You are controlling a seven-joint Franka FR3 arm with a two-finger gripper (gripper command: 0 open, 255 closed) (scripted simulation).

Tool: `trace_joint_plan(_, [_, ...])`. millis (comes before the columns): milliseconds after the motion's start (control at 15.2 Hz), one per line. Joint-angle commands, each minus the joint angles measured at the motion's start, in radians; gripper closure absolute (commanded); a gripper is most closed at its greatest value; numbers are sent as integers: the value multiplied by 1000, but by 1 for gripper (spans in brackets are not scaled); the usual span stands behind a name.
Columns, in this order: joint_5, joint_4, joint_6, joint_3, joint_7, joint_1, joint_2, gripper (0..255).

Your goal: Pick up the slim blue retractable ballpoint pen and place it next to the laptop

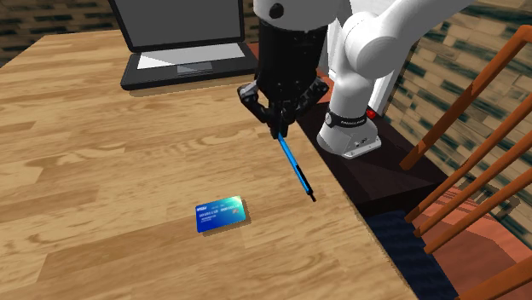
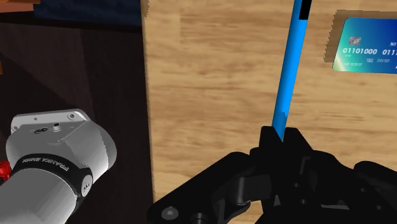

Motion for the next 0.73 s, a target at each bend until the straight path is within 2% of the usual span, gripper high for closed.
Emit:
trace_joint_plan(0, [-12,22,-27,-16,1,-1,-3,255])
trace_joint_plan(660, [-64,138,-149,-84,6,-12,-2,255])
